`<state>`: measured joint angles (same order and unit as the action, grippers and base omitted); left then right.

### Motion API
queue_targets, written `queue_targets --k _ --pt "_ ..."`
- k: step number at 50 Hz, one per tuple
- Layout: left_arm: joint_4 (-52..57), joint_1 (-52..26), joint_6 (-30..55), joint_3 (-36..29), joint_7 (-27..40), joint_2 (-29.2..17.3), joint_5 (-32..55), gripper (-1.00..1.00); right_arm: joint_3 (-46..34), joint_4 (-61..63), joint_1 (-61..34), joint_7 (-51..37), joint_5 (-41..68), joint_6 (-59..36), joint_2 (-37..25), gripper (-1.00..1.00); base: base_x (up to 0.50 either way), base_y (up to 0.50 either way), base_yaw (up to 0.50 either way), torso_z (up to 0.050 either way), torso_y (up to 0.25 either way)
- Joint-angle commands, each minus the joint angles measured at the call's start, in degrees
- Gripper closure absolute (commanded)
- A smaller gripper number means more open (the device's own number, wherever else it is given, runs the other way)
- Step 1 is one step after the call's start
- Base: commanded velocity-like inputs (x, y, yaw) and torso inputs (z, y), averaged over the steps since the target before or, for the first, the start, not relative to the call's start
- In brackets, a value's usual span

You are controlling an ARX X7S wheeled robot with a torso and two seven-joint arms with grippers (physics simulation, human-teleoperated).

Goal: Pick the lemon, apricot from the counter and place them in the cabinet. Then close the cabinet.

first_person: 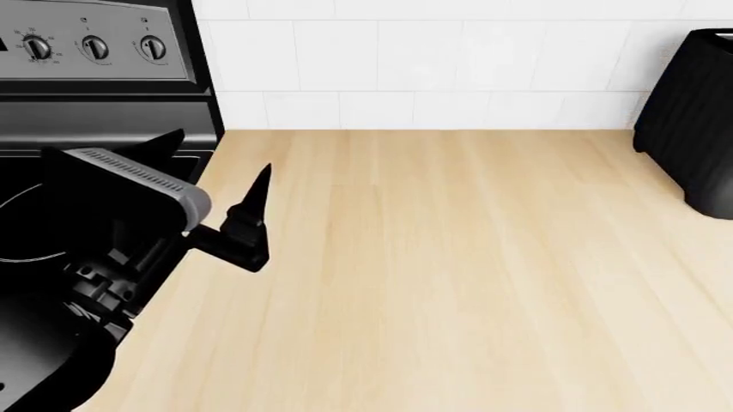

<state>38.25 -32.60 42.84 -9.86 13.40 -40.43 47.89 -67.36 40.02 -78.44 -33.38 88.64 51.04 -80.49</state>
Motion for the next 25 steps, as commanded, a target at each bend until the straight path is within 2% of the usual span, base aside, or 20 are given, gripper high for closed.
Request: queue_targets --k 1,7,11,20,25 --pt "-0.57 0.39 -0.83 -0.21 -0.3 0.03 -0.66 -1.0 9.9 0.55 10.45 5.48 7.63 8.86 2.35 -1.0 0.0 0.0 0.0 0.0 0.0" --pt "-0.44 0.43 -0.8 -0.12 -0.14 -0.07 -0.48 -1.0 22.23 1.03 20.74 9.04 12.0 8.76 4.5 -1.0 0.0 0.0 0.0 0.0 0.0" --pt "-0.55 0.37 -0.85 -0.25 -0.18 -0.06 -0.56 -1.0 28.18 1.19 24.26 10.93 15.54 8.44 5.92 -1.0 0.0 0.0 0.0 0.0 0.0" --pt "-0.44 -0.21 -0.4 -0.58 0.06 -0.01 -0.35 -1.0 34.34 0.81 24.14 12.33 19.2 7.12 8.22 -1.0 0.0 0.0 0.0 0.0 0.0" --pt "-0.35 -0.72 -0.05 -0.74 0.18 -0.03 -0.15 -1.0 36.1 0.07 20.15 10.67 19.44 4.32 9.12 -1.0 0.0 0.0 0.0 0.0 0.0"
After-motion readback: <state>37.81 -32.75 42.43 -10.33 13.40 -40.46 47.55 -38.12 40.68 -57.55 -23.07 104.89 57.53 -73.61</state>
